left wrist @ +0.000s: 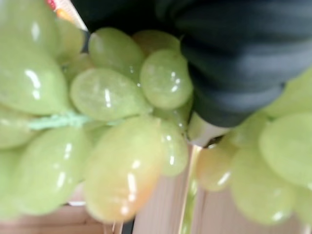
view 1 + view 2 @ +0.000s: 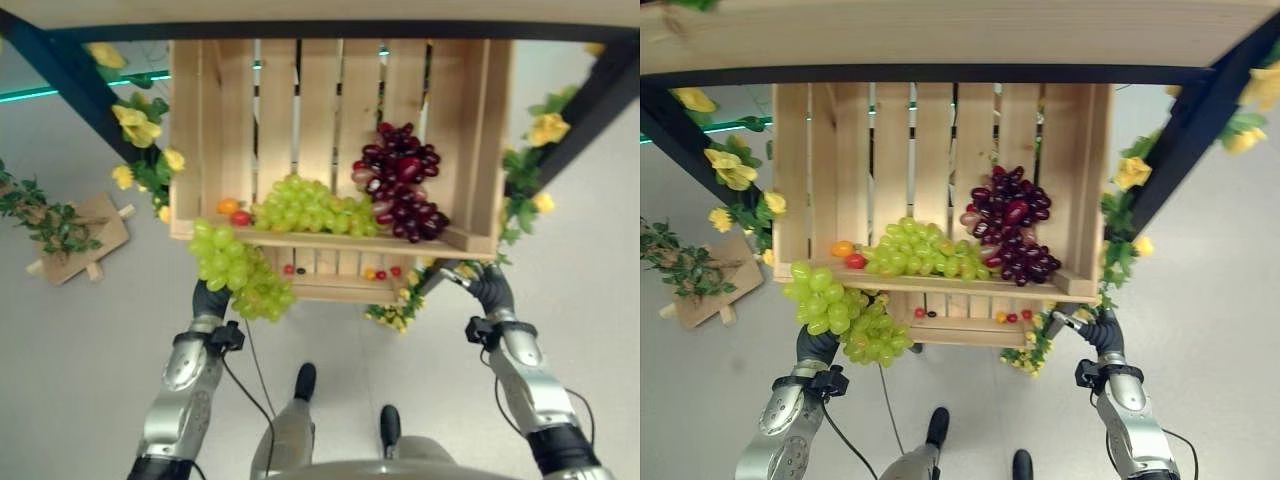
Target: Pick up the fruits from the basket on one side to the basket on the other side
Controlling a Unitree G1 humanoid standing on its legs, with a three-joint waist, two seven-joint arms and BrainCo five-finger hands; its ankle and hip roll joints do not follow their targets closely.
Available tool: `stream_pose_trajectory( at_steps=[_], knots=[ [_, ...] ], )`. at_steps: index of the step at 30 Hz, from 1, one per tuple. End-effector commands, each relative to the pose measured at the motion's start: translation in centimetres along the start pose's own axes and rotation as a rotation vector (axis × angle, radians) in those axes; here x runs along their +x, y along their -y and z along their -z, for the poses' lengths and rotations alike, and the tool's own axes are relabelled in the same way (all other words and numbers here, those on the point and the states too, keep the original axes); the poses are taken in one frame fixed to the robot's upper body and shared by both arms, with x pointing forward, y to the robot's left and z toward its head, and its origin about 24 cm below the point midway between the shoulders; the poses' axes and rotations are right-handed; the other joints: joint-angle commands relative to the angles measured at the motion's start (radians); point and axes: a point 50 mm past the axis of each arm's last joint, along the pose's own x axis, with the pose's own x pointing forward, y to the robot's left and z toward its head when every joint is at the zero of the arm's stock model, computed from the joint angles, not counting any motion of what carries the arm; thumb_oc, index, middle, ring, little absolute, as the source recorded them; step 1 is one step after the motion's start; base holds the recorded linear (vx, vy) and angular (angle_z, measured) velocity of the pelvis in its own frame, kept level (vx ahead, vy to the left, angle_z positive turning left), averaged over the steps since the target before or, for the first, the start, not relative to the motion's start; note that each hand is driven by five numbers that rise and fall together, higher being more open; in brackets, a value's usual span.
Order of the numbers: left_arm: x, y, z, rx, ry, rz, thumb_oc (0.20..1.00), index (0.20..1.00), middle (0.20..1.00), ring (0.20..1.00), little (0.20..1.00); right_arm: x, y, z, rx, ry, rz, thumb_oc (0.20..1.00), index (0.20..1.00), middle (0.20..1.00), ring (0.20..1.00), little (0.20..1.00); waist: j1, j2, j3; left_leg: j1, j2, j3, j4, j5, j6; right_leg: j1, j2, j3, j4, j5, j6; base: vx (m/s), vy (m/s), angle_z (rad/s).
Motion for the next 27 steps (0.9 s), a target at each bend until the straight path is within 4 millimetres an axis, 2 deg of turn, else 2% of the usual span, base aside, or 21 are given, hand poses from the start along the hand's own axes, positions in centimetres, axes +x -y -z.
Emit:
stream_pose_trajectory(
  at_steps=[1,4,11,19,27],
  knots=[
    [2.2,0.4,-9.1,-0.081,0.443,0.0,0.2,0.2,0.2,0.2,0.2,0.1,-2.0,-0.5,-0.025,0.025,-0.134,1.0,1.0,1.0,1.0,1.0,0.002,-0.021,-0.085,0.008,0.067,-0.009,0.111,-0.152,-0.072,0.002,0.002,-0.027,0.069,-0.168,-0.032,0.03,-0.004,0.04],
    [1.8,0.0,-9.9,-0.078,0.473,-0.007,0.2,0.2,0.2,0.2,0.2,0.1,-2.3,-0.3,-0.018,0.014,-0.152,1.0,1.0,1.0,1.0,1.0,0.008,-0.025,-0.087,0.005,0.062,-0.012,0.124,-0.164,-0.067,0.003,-0.005,-0.035,0.075,-0.173,-0.028,0.04,-0.011,0.04],
    [1.4,0.3,-9.5,-0.084,0.462,0.014,0.2,0.2,0.2,0.2,0.2,0.3,-2.7,-0.2,-0.027,0.004,-0.17,1.0,1.0,1.0,1.0,1.0,0.016,-0.028,-0.092,0.006,0.063,-0.015,0.128,-0.173,-0.066,0.007,-0.011,-0.048,0.074,-0.178,-0.026,0.01,-0.009,0.02],
    [-0.2,1.2,-7.8,-0.139,0.374,0.1,0.2,0.2,0.2,0.2,0.2,0.3,-2.4,-0.1,-0.036,0.001,-0.163,1.0,1.0,1.0,1.0,1.0,0.028,-0.033,-0.087,-0.005,0.056,-0.029,0.17,-0.186,-0.067,0.016,-0.009,-0.059,0.081,-0.192,-0.032,-0.02,-0.03,0.03],
    [-0.8,1.1,-5.5,-0.162,0.26,0.105,0.2,0.2,0.2,0.2,0.2,0.5,-2.1,-0.5,-0.056,0.009,-0.159,1.0,1.0,1.0,1.0,1.0,0.041,-0.031,-0.072,-0.021,0.041,-0.051,0.233,-0.202,-0.071,0.039,-0.008,-0.08,0.105,-0.219,-0.044,-0.03,-0.025,0.1]
  ],
)
